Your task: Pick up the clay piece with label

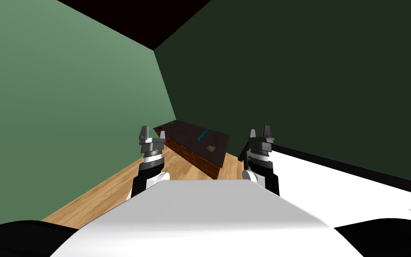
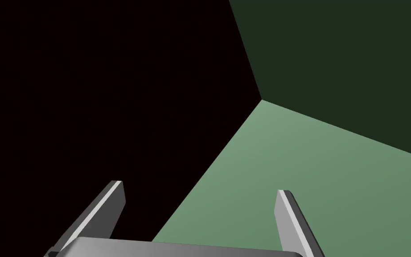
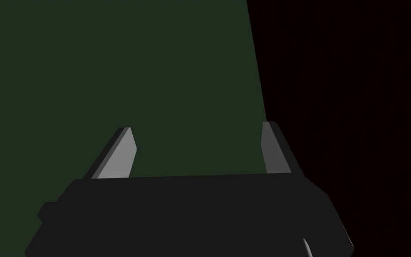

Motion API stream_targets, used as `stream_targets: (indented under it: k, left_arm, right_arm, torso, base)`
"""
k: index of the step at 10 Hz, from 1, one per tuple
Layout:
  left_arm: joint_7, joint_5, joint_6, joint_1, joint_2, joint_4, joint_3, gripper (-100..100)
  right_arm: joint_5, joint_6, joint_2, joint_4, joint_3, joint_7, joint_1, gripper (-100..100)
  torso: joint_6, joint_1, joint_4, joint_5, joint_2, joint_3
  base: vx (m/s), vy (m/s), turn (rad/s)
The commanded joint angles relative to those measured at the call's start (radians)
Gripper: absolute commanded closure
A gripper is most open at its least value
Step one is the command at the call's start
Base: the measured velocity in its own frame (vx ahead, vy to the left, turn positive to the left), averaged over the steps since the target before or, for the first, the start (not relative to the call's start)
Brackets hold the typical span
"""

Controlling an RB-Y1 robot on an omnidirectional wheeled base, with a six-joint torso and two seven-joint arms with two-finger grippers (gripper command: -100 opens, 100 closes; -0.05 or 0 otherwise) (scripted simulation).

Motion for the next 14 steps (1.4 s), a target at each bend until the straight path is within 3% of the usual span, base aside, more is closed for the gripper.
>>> stream_targets:
  k: [1, 5, 8, 9, 14]
  left_arm:
    - [0.0, 0.0, 0.0, 0.0, 0.0, 0.0, 0.0, 0]
    - [0.0, 0.0, 0.0, 0.0, 0.0, 0.0, 0.0, 0]
    - [0.0, 0.0, 0.0, 0.0, 0.0, 0.0, 0.0, 0]
    - [0.0, 0.0, 0.0, 0.0, 0.0, 0.0, 0.0, 0]
    - [0.0, 0.0, 0.0, 0.0, 0.0, 0.0, 0.0, 0]
  right_arm:
    - [0.004, -0.004, -0.03, 0.009, 0.007, 0.001, 0.005, -100]
    - [0.032, -0.028, -0.136, 0.066, 0.044, 0.004, 0.033, -100]
    - [0.069, -0.053, -0.223, 0.149, 0.085, 0.008, 0.062, -100]
    - [0.069, -0.053, -0.229, 0.149, 0.085, 0.008, 0.062, -100]
    - [0.145, -0.093, -0.369, 0.312, 0.151, 0.017, 0.099, -100]
  torso:
    - [0.0, 0.0, 0.0, 0.0, 0.0, 0.0]
    - [0.0, -0.002, 0.001, -0.001, 0.007, 0.004]
    - [0.0, -0.004, 0.002, -0.001, 0.009, 0.005]
    - [0.0, -0.004, 0.002, -0.001, 0.009, 0.005]
    - [0.0, -0.002, 0.002, -0.001, 0.008, 0.005]
  base:
    - [-0.032, -0.004, 0.036]
    - [-0.091, -0.027, 0.079]
    - [-0.134, -0.044, 0.145]
    - [-0.094, -0.034, 0.038]
    - [-0.11, -0.023, 0.161]
